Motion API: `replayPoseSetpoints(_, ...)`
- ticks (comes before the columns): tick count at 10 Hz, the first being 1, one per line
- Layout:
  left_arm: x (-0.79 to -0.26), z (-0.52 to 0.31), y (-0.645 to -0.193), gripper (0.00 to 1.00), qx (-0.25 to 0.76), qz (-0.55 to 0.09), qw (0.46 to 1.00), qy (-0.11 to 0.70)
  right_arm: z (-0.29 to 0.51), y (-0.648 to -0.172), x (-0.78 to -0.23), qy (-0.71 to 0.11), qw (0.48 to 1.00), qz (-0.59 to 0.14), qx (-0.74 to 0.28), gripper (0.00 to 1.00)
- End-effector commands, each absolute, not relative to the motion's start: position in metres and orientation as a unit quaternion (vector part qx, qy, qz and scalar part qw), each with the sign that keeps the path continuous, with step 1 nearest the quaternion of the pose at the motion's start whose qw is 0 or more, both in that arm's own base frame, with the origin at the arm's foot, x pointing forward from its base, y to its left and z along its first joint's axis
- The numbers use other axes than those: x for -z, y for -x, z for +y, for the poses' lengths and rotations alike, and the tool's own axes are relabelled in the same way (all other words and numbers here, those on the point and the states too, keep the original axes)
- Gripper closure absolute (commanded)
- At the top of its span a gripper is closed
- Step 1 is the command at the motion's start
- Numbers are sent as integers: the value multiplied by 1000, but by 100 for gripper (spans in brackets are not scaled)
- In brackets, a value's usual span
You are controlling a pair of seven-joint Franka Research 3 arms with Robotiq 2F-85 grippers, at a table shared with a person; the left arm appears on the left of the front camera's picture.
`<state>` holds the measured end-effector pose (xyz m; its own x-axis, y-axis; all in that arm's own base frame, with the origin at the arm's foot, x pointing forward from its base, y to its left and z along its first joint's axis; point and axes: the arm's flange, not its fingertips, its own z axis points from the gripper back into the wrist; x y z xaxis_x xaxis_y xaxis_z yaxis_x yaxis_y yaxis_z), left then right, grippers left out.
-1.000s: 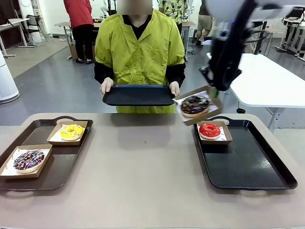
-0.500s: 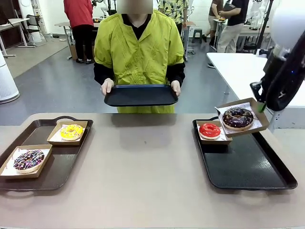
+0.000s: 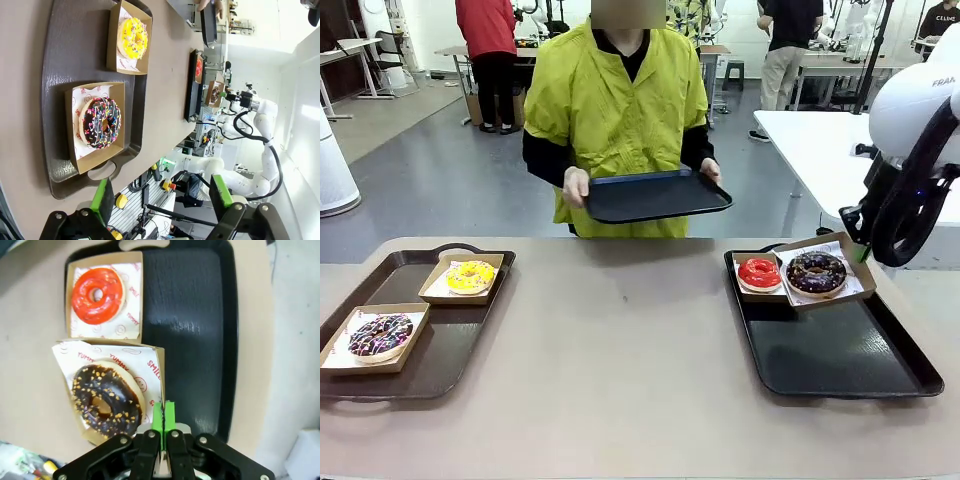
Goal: Individually package the donuts and arrange them on the tray.
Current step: Place the picked Paper togo box on the Handle tray.
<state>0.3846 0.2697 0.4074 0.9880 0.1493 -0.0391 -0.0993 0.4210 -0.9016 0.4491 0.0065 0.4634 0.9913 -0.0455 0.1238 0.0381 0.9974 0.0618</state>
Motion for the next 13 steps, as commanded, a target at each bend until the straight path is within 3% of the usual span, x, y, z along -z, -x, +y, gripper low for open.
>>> replayPoseSetpoints(1, -409, 270, -382, 0, -78, -25, 843, 532, 13, -453, -474, -34, 998, -48, 33, 99)
replayPoseSetpoints(8, -409, 270, -382, 0, -78, -25, 843, 532, 7, -450, -463, -29, 998, -58, 22, 99)
replayPoseSetpoints(13, -409, 270, -382, 0, -78, -25, 843, 532, -28, -407, -424, -35, 998, -50, 28, 99)
